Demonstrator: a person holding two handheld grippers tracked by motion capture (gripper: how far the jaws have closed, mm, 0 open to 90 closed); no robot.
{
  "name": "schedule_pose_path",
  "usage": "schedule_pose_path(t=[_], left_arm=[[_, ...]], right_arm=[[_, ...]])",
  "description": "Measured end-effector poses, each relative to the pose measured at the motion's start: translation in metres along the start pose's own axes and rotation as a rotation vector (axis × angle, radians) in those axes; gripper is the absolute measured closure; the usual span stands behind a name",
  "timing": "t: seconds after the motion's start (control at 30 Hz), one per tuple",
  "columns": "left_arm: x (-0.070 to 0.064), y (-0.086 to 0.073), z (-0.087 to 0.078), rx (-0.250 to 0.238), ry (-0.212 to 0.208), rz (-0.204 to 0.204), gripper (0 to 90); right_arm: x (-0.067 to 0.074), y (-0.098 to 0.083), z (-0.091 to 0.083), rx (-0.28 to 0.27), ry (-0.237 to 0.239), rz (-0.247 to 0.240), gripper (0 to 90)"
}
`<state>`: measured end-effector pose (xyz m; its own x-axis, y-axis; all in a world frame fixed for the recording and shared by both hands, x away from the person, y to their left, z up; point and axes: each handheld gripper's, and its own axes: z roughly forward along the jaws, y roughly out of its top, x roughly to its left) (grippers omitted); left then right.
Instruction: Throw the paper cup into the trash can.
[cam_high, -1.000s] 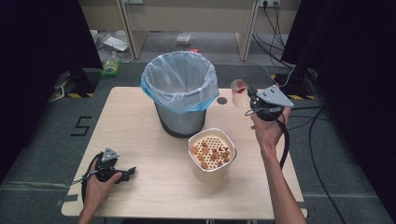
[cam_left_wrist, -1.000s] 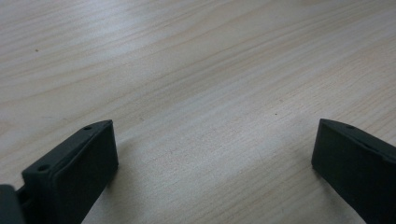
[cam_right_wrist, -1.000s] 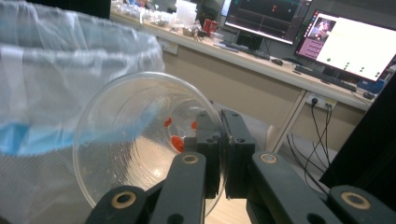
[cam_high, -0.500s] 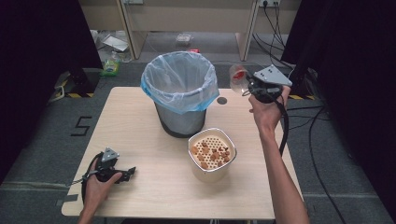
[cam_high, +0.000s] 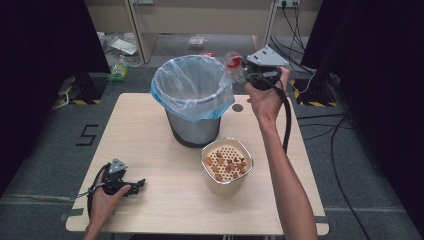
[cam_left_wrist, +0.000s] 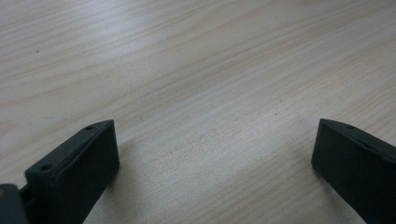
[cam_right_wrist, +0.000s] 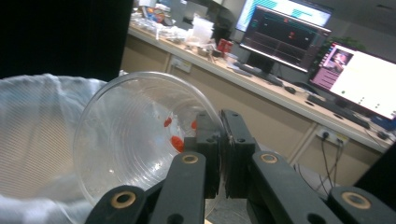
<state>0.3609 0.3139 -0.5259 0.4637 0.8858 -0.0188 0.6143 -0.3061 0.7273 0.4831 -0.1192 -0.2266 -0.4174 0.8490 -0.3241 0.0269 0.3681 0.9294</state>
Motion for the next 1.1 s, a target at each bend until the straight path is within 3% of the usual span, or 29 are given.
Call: schedule_pose_path(t=[0.33, 0.47, 0.67, 0.87, 1.1], left_arm=[[0.000, 0.000, 0.000, 0.001, 0.000, 0.000, 0.0], [0.000, 0.000, 0.000, 0.001, -0.001, -0.001, 0.0], [0.000, 0.000, 0.000, 0.001, -0.002, 0.000, 0.0], [0.000, 0.000, 0.000, 0.001, -0.004, 0.001, 0.0], [0.000, 0.000, 0.000, 0.001, -0.003, 0.000, 0.0]], right_arm=[[0.043, 0.015, 0.046, 0.061, 0.090, -0.034, 86.7], [0.053, 0.015, 0.058, 0.081, 0.115, -0.042, 85.6], [0.067, 0.015, 0.073, 0.100, 0.145, -0.023, 72.8], [0.060, 0.015, 0.067, 0.108, 0.134, -0.013, 64.1], [0.032, -0.002, 0.044, 0.131, 0.116, 0.041, 52.7]])
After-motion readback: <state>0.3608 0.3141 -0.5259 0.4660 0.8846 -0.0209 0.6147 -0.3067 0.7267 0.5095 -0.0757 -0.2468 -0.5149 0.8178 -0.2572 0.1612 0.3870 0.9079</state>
